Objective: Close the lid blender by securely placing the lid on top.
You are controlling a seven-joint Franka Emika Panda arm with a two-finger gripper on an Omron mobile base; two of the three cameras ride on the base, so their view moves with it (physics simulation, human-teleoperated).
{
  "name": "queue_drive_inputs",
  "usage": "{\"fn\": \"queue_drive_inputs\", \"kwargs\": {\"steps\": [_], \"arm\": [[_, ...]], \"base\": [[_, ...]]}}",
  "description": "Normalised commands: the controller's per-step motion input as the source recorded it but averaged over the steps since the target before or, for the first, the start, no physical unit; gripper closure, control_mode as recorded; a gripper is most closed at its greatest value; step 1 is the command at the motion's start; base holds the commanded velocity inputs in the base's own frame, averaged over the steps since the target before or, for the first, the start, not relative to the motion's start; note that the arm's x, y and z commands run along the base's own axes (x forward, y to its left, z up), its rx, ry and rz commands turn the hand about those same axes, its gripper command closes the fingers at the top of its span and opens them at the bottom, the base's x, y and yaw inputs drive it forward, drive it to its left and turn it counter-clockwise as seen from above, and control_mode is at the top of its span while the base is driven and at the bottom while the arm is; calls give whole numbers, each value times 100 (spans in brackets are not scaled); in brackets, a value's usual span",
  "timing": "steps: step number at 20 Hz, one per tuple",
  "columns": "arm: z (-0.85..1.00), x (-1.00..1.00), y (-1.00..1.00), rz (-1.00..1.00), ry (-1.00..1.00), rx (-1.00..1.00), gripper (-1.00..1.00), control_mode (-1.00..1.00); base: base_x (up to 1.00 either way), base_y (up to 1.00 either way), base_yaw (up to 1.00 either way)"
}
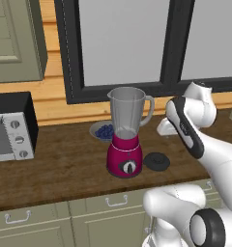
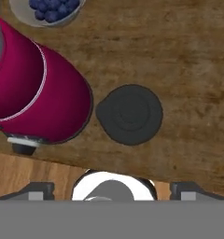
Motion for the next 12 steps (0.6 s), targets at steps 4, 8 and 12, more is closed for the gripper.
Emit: {"fn": "queue_drive_inputs", "kwargs": {"steps": [4, 8, 12], "arm": [[-69, 11, 0, 64, 3, -1, -100, -100], [-60, 37, 3, 48, 2, 0, -100, -100], [-57, 40, 19, 12, 0, -4, -100, -100]], "base": [[0, 0, 0], [0, 0, 0], [0, 0, 0]]}}
